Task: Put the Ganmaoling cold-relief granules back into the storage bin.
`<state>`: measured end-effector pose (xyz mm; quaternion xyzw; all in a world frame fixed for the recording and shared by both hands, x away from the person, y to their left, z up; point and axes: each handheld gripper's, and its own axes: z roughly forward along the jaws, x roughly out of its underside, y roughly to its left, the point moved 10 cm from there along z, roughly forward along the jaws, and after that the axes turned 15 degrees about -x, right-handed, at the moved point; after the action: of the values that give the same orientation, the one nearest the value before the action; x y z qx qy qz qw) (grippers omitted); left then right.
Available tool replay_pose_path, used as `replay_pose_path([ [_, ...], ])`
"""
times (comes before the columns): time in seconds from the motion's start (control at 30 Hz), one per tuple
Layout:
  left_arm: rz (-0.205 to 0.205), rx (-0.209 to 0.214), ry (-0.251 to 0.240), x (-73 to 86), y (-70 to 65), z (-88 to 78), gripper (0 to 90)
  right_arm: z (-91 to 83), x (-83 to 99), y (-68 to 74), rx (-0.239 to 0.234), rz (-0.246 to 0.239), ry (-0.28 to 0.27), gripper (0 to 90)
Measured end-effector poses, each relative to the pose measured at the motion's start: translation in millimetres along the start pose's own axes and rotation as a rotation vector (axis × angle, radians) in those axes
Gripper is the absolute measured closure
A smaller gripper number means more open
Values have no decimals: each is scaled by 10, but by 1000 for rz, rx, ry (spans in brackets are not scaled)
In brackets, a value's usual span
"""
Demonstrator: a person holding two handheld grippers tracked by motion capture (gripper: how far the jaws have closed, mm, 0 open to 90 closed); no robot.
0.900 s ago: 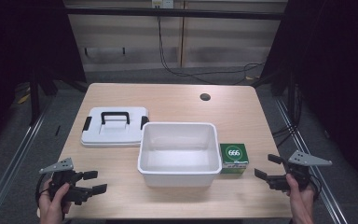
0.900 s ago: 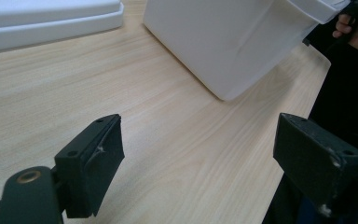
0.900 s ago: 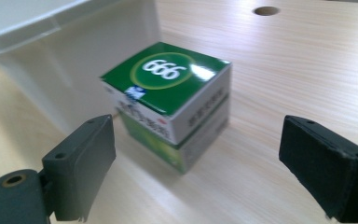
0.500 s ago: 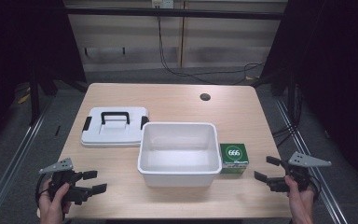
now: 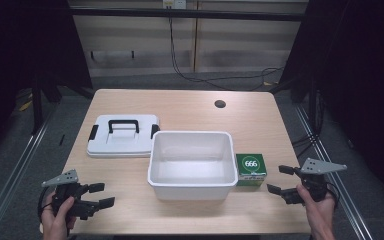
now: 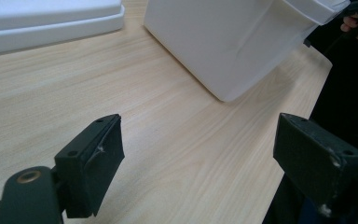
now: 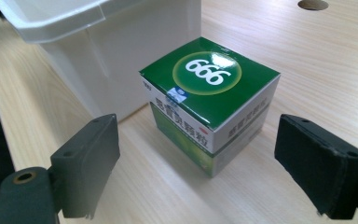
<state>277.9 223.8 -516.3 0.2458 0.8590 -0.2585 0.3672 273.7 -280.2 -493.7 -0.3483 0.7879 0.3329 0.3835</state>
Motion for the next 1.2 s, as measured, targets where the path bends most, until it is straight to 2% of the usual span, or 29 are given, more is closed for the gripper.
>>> replay_pose_path([
  [0.03,0,-4,3,2,3,2,160,-10,-11,-11,21,-26,37,155],
  [0.07,0,-8,2,1,10,2,160,-22,-29,-4,29,-40,40,171],
  [0.3,-9,-9,2,6,11,-1,160,-82,-181,51,4,-40,21,182],
  [0.33,-8,-7,1,6,7,-2,160,-75,-199,87,-28,-33,29,196],
  [0.37,-8,-4,3,10,0,-2,160,-45,-211,205,-159,-15,76,243],
  [0.4,-8,-4,3,10,0,-2,160,-33,-222,242,-198,-16,91,248],
  [0.43,-5,-4,4,11,2,-2,160,-33,-222,242,-198,-16,91,248],
  [0.53,-5,-2,4,12,1,-2,160,-14,-256,199,-140,-31,112,206],
  [0.6,-6,-2,4,12,2,-1,160,-9,-280,181,-136,-33,106,189],
  [0.63,-5,-1,4,12,1,-2,160,-4,-294,138,-102,-40,119,147],
  [0.73,-4,1,5,13,-2,-2,160,3,-324,142,-116,-51,123,142],
  [0.77,1,3,9,18,-3,-3,160,14,-342,151,-127,-56,156,134],
  [0.87,1,4,8,17,-2,-3,160,27,-395,149,-122,-60,164,137],
  [0.9,-4,2,3,11,-1,-4,160,44,-437,147,-115,-78,191,141],
  [1.0,-5,3,2,10,-3,-6,160,56,-481,150,-114,-93,207,143],
  [1.1,-1,10,3,10,-5,-10,160,71,-542,155,-137,-92,231,222],
  [1.13,-7,8,0,6,-5,-9,160,76,-542,169,-158,-86,245,258],
  [1.17,-2,6,2,9,0,-8,160,87,-556,191,-190,-78,244,259],
  [1.2,-2,6,2,9,0,-8,160,96,-581,194,-194,-86,236,241],
])
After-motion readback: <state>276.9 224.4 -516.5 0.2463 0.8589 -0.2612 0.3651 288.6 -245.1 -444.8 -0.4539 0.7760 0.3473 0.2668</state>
